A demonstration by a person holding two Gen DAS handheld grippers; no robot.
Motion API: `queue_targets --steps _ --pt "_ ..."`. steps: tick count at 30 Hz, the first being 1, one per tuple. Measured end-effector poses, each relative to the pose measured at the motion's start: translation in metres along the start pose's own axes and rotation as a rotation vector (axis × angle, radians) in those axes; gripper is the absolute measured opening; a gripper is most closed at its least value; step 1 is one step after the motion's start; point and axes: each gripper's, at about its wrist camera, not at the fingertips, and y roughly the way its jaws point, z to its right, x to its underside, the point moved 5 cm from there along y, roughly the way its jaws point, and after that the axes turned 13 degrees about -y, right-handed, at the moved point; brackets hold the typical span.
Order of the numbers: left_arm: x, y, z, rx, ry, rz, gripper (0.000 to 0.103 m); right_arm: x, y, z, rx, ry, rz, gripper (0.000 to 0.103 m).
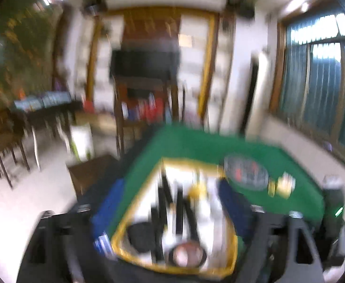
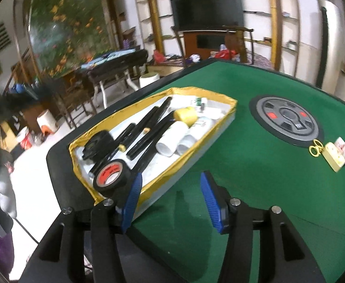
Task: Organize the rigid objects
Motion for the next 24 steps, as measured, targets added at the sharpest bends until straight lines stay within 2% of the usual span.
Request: queue_targets --steps 2,3,4,7,10,15,24 --pt "-0.010 -0.021 0.005 0.014 -0.025 0.132 0.103 0.000 -0.005 0.001 0.019 0.002 0.016 0.052" --pt "-0.010 -0.028 0.007 -0.004 -0.039 0.173 0.103 0.000 -0.008 0.001 0.033 -0.004 0.026 0.053" --pt "-0.010 -0.030 0.007 -0.039 -0.045 0.179 0.103 0.000 -0.010 0.000 0.050 -0.012 0.035 0.055" --pt "-0.002 -0.014 0.016 -0.124 0.024 0.094 0.103 -0.002 -0.017 -0.002 0.105 -0.035 0.068 0.064" --pt "0.012 0.005 0.023 -0.132 0.082 0.000 0.102 -0.003 -0.025 -0.005 0.178 -0.074 0.095 0.071" --pt "0.028 0.024 0.014 -0.167 0.041 -0.096 0.103 -0.002 -0.029 -0.006 0.320 -0.137 0.113 0.076" --pt "0.066 0.049 0.000 -0.250 0.002 -0.246 0.102 0.003 -0.017 -0.001 0.354 -0.136 0.065 0.076"
